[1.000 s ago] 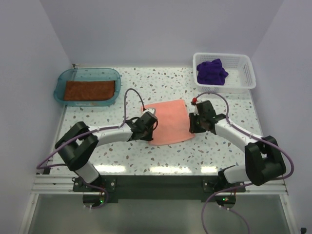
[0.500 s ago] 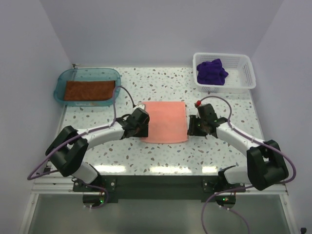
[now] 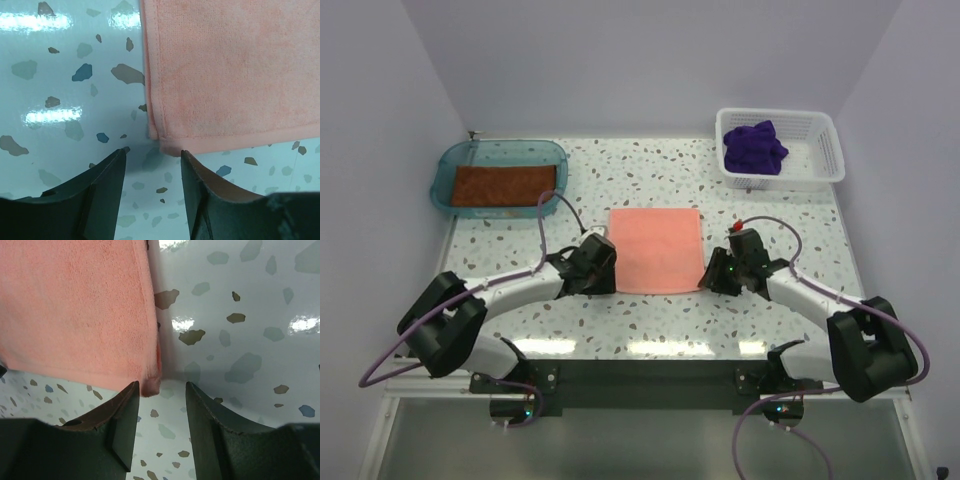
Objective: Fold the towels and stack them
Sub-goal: Fold the towel
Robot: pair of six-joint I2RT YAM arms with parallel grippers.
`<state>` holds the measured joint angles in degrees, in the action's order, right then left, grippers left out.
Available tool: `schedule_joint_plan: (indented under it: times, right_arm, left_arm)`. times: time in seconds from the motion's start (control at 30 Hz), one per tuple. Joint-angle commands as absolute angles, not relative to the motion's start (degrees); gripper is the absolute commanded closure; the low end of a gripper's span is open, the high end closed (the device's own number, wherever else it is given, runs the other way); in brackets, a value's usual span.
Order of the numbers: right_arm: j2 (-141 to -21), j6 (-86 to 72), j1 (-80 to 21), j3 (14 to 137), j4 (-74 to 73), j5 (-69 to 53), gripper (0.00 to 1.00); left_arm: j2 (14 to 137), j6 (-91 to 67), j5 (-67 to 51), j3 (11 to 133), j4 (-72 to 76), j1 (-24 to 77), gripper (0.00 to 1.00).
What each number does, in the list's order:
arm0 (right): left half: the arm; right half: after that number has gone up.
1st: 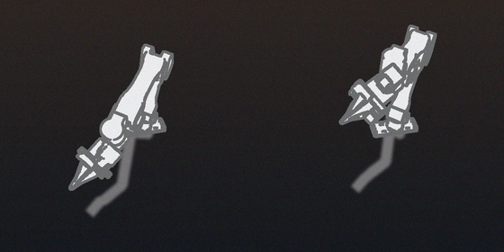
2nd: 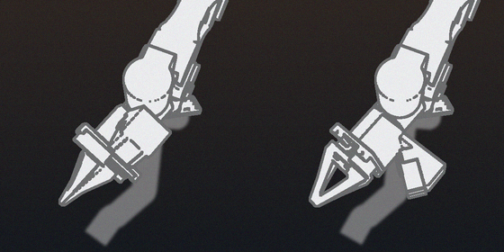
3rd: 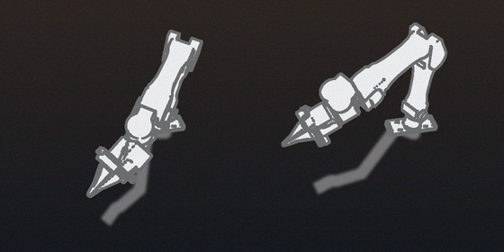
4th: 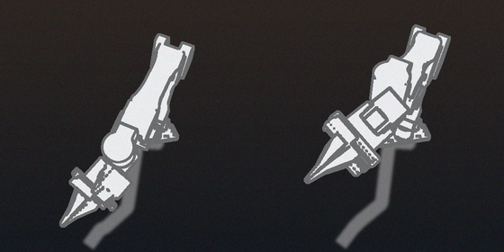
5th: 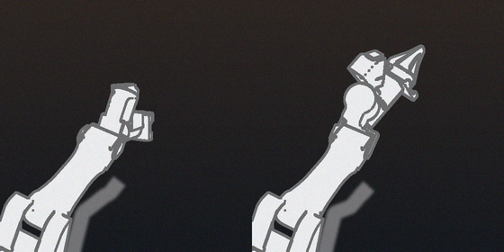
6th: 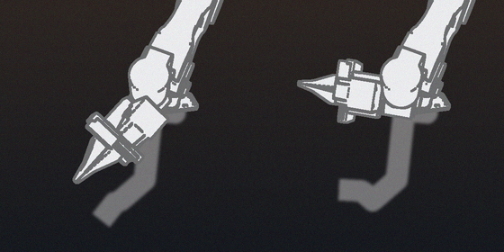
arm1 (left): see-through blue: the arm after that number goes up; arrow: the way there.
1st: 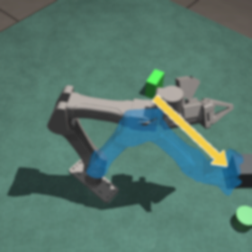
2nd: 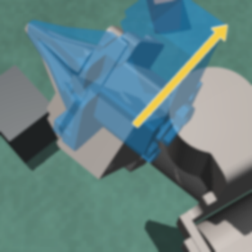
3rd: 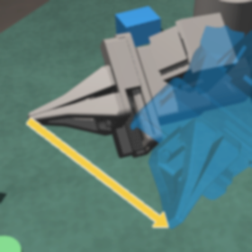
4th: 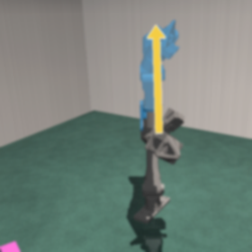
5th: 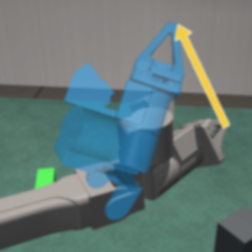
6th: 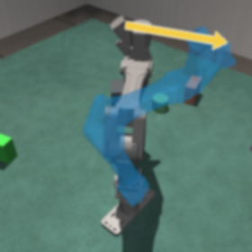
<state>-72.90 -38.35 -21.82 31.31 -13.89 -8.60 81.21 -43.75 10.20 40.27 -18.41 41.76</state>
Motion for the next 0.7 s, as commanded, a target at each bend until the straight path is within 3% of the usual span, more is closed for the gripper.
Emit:
schedule_joint_plan:
  times: [0.0, 0.43, 0.67]
  right_arm:
    - [-71.63, -42.54, -22.15, 29.45, -8.44, -10.46, 0.54]
    - [-72.68, -45.53, -22.15, 27.86, -5.71, -10.55, 0.55]
    - [-72.07, -45.26, -22.15, 28.48, -6.5, -10.9, 0.67]
  left_arm:
    - [81.39, -46.23, 8.62, 38.94, -14.95, 41.66, 0.48]
    - [82.88, -47.64, 6.24, 39.11, -12.04, 41.66, 0.65]
    - [81.91, -48.16, 6.33, 39.11, -12.22, 41.75, 0.73]
